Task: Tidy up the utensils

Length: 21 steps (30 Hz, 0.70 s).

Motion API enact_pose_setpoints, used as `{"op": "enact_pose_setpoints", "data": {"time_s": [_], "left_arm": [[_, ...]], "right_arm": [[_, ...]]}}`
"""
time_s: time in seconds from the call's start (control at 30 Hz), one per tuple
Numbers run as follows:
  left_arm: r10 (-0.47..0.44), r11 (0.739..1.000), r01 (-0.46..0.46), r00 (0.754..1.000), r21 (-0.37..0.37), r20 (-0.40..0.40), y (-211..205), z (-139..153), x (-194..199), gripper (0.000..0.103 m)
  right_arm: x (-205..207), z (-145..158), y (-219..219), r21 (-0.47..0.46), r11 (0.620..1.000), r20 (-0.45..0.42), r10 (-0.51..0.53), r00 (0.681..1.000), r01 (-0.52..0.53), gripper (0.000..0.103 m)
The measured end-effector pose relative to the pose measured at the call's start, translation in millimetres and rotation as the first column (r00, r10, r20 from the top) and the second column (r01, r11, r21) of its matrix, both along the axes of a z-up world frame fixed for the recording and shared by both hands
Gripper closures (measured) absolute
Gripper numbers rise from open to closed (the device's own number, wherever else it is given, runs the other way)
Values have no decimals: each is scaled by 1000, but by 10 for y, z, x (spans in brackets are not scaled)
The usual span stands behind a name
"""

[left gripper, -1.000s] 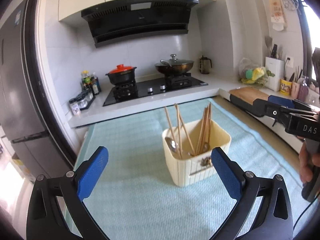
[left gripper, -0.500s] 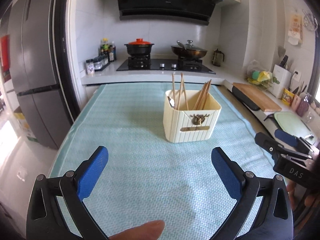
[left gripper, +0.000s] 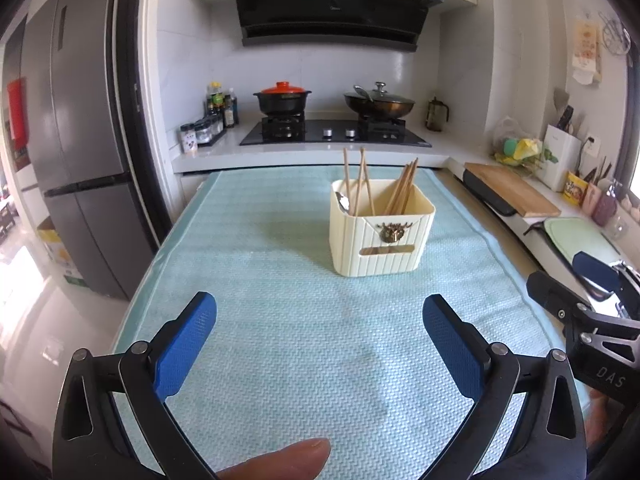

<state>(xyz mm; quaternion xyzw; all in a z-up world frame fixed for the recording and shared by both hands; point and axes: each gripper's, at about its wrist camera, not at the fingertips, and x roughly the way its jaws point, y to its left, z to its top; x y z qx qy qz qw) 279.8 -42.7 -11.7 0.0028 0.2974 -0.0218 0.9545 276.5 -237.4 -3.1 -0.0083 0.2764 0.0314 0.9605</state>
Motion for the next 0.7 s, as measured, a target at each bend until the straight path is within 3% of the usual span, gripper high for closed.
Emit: {"op": "enact_pose_setpoints", "data": {"time_s": [0.7], "left_arm": [[29,1000,-29,999,2,23,96,55,-133,0]], "right_arm": [[-166,98,196,-27,998,4,54,999,-54,15]]}}
